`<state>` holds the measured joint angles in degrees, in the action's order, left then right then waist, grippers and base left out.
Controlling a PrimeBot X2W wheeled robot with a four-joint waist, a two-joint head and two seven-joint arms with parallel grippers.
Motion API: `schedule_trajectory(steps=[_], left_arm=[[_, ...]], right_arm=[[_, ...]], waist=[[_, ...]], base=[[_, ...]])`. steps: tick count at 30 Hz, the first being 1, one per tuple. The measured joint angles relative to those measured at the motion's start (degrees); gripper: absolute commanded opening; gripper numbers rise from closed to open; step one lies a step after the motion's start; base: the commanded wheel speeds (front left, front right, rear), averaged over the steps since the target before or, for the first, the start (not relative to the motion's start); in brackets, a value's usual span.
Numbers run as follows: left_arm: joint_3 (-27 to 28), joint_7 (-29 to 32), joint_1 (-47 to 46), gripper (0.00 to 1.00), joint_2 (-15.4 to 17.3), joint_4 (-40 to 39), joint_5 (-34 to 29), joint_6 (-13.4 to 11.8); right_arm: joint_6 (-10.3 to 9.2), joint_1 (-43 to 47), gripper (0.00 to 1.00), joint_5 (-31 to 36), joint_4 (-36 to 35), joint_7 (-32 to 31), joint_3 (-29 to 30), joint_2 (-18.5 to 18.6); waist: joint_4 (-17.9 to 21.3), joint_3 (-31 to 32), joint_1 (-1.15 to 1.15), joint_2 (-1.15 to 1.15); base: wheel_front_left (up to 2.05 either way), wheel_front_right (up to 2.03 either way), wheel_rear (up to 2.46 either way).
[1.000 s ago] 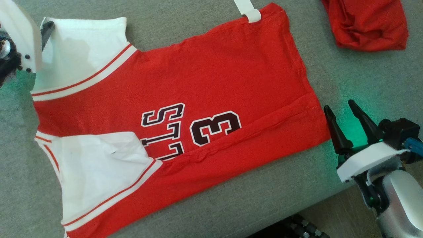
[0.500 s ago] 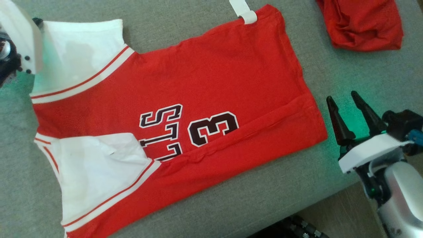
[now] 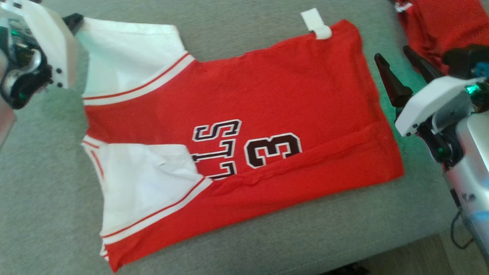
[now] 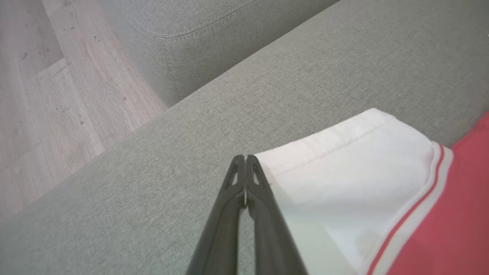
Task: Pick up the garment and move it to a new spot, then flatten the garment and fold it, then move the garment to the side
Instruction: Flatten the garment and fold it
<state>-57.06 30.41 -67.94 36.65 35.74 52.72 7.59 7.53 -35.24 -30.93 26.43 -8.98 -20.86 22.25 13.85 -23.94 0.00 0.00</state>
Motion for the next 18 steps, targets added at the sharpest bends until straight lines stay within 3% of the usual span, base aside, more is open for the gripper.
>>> schedule_trajectory(steps=[16,18], left_arm=[[-6.5,-3.4,-5.0,0.00,0.6,-6.0,1.8,0.0],[-7.6,-3.8,-5.6,0.00,0.6,-6.3,2.1,0.0]], right_arm=[[0.00,-16.4,1.00,0.3,22.9,-2.1,-7.2,-0.3],[0.00,-17.5,0.92,0.2,25.1,-2.1,-8.3,-0.9]], waist=[[-6.1,-1.4,0.01,0.00],[-6.3,-1.7,0.00,0.00]], base=[[0.00,0.00,0.00],[0.00,0.00,0.00]])
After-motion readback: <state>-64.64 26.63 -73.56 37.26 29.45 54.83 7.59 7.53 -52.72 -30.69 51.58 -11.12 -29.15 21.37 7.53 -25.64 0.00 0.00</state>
